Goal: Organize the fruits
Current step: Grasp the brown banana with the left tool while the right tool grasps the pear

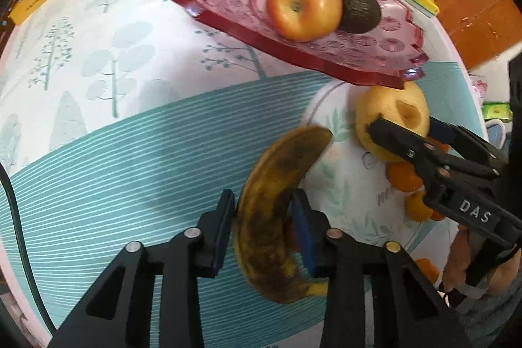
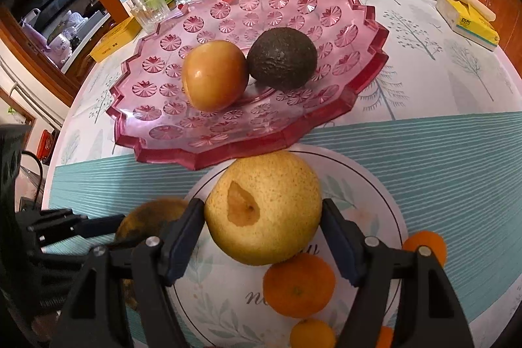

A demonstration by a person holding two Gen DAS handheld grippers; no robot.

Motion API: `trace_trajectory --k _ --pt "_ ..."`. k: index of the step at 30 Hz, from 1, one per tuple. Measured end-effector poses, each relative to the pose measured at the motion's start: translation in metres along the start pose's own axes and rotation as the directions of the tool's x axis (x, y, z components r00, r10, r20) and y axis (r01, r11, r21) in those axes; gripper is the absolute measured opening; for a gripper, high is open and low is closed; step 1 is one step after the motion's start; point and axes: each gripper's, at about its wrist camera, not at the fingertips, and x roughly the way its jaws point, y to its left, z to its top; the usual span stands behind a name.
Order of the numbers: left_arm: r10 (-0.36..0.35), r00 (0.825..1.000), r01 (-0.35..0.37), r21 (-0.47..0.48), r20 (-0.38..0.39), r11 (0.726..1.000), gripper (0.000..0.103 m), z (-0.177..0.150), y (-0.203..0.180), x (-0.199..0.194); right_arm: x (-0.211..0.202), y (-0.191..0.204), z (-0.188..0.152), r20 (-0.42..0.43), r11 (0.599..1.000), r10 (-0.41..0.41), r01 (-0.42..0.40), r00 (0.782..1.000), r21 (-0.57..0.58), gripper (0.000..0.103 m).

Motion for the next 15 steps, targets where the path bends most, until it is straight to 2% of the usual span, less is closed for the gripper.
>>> trace_trajectory --k 4,9,15 --pt "0.034 0.999 -0.034 0.008 0.007 0.999 0.031 0.005 -0.001 -0.001 -0.001 0.002 -0.001 0.002 1.000 -0.012 0.012 1.000 -0.013 0.072" --pt "0.084 0.996 -0.084 0.023 -0.029 0.996 0.033 0.005 -0.010 0.011 0.000 0.003 -0.001 -0.001 1.000 -0.018 0.018 1.000 -0.021 0.072" --pt "0.096 0.994 -0.095 0.006 -0.044 0.995 0.033 0.007 -0.013 0.015 0.000 0.003 -0.001 0.001 1.000 -0.020 0.020 1.000 -0.022 0.072"
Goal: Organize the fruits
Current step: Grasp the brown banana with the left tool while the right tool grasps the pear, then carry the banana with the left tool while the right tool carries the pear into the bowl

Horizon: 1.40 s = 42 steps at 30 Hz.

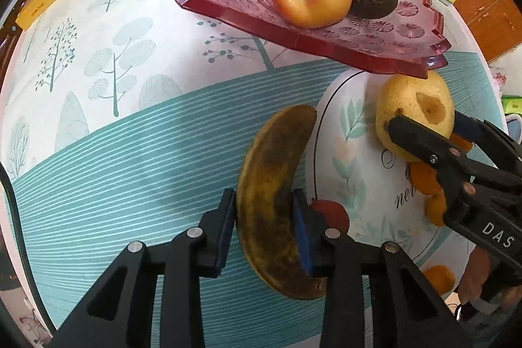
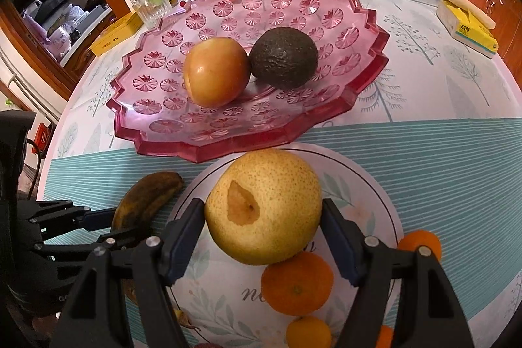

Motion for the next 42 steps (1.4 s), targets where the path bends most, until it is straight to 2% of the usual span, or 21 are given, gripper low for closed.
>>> trace_trajectory --k 5,13,19,24,29,37,42 --pt "0.010 1.000 -0.010 -0.009 -0.013 1.000 0.032 -0.006 -0.011 0.006 -0.002 0.001 -0.001 0.010 1.000 -0.001 0.001 1.000 -0.004 0.071" --pt "-0.027 1.000 0.028 -0.060 0.009 0.998 0.030 -0.033 -0.007 0.002 -0.019 0.003 -0.008 0.033 0.999 0.015 -0.014 0.999 -0.032 0.071" --pt "-0.017 0.998 0.023 -0.104 0.059 0.994 0.030 -0.061 -0.005 -0.013 -0.034 0.004 -0.017 0.052 0.999 0.027 -0.025 0.998 -0.047 0.071" --pt "0.003 0.993 0.011 -0.120 0.116 0.993 0.030 -0.070 0.000 -0.042 -0.050 0.005 -0.021 0.072 0.998 0.036 -0.031 0.997 -0.063 0.071" --pt "0.012 0.983 0.011 -0.122 0.181 0.993 0.030 -0.075 -0.010 -0.078 -0.075 0.007 -0.025 0.105 0.996 0.048 -0.039 0.993 -0.086 0.071" --pt "0.050 0.961 -0.021 -0.106 0.273 0.994 0.030 -0.058 -0.019 -0.137 -0.125 0.004 -0.017 0.155 0.993 0.066 -0.050 0.986 -0.109 0.071" --pt "0.112 0.935 -0.099 -0.056 0.337 0.993 0.030 -0.032 -0.024 -0.177 -0.159 0.004 0.003 0.198 0.989 0.068 -0.040 0.978 -0.143 0.071"
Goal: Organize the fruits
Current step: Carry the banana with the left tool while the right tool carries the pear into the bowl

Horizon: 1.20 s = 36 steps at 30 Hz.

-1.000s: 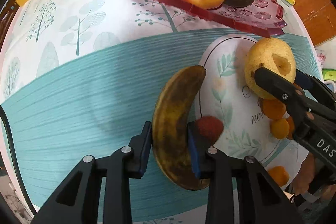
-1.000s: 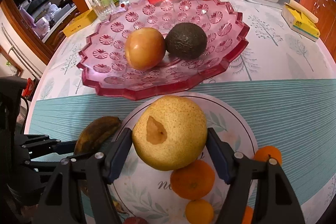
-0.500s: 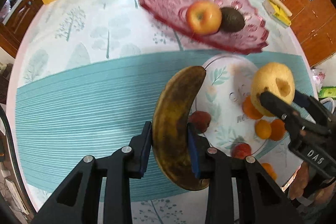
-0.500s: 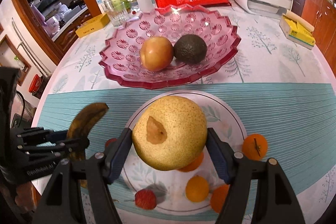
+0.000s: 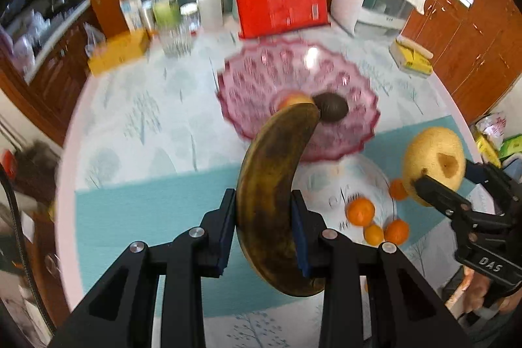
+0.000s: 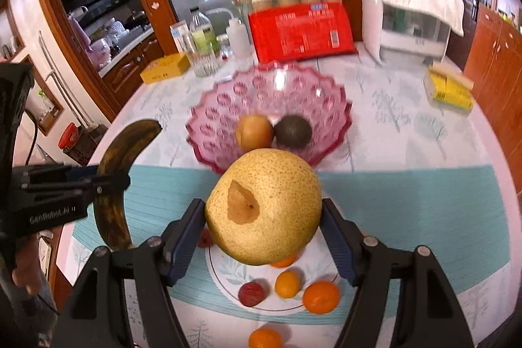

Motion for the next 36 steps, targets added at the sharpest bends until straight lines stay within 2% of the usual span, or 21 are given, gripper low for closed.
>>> trace_trajectory --k 7,11,14,18,21,27,31,36 --pt "0.095 0.990 -0.105 0.093 0.105 0.990 0.030 0.064 0.002 -0.041 -0.030 -0.004 0.052 0.071 0.999 -0.027 0.029 0.997 -0.037 0.071" --pt "0.123 0.982 -0.144 0.151 0.143 0.978 0.030 0.102 0.001 -0.046 -0.026 -0.007 0.077 0.083 0.998 -0.046 0.049 0.995 -0.028 0.071" --pt "0.126 0.980 -0.154 0.196 0.151 0.968 0.030 0.123 -0.001 -0.036 -0.010 -0.010 0.090 0.063 0.999 -0.049 0.049 0.997 0.002 0.071" --pt "0.110 0.988 -0.134 0.240 0.111 0.962 0.030 0.139 -0.005 -0.001 0.028 -0.010 0.096 0.014 0.998 -0.054 0.054 0.998 0.033 0.071" --pt "0.091 0.995 -0.100 0.267 0.043 0.959 0.030 0.143 -0.004 0.041 0.060 -0.007 0.090 -0.047 0.997 -0.049 0.051 0.998 0.050 0.071" --pt "0.066 0.996 -0.044 0.287 -0.067 0.957 0.030 0.130 0.000 0.110 0.127 -0.004 0.063 -0.194 0.995 -0.046 0.063 0.980 0.083 0.071" --pt "0.032 0.994 -0.002 0.271 -0.108 0.963 0.030 0.126 0.004 0.134 0.156 -0.006 0.054 -0.251 0.990 -0.063 0.092 0.966 0.108 0.071" --pt "-0.004 0.991 0.039 0.254 -0.136 0.967 0.030 0.123 0.006 0.153 0.173 -0.007 0.056 -0.257 0.985 -0.092 0.126 0.962 0.119 0.072"
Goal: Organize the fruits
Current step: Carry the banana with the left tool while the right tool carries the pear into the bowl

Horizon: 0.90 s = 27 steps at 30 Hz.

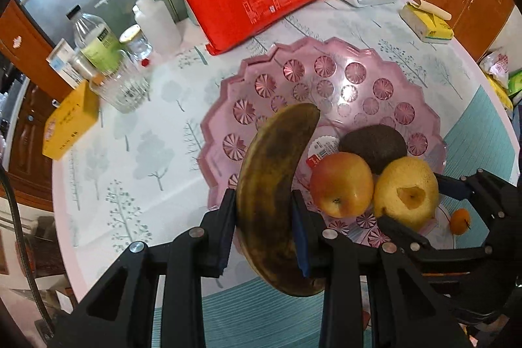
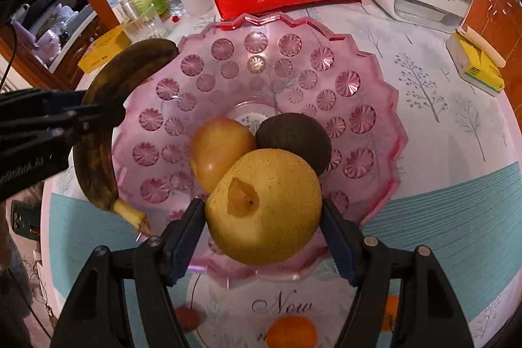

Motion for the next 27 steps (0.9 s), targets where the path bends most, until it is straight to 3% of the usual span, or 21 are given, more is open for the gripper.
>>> trace_trajectory --k 5,8,17,20,22,27 --pt "-0.018 1.000 0.018 -0.013 -0.023 1.000 0.031 -0.001 0.002 0.014 0.011 0.005 0.010 0.036 0.998 -0.053 0.054 0.998 -0.014 0.072" --pt "-0.020 0.999 0.020 -0.022 -0.035 1.000 0.031 -0.002 0.004 0.020 0.017 0.005 0.013 0.011 0.999 -0.051 0.051 0.999 0.002 0.072" --pt "0.026 0.999 -0.028 -0.043 -0.036 0.999 0.034 -0.003 0.001 0.027 -0.010 0.004 0.011 0.122 0.998 -0.061 0.058 0.991 0.027 0.072" --pt "0.049 0.998 -0.050 -0.038 -0.033 0.998 0.051 -0.006 -0.002 0.026 -0.018 -0.001 0.002 0.143 0.998 -0.044 0.036 0.989 0.058 0.072" --pt "0.089 0.996 -0.089 -0.035 -0.011 0.995 0.073 -0.008 -0.005 0.022 -0.021 -0.003 -0.005 0.148 0.997 -0.047 0.037 0.988 0.068 0.072" --pt "0.147 0.989 -0.147 -0.013 0.033 0.989 0.077 -0.018 -0.018 0.010 -0.032 -0.006 -0.021 0.153 0.997 -0.045 0.035 0.987 0.067 0.072"
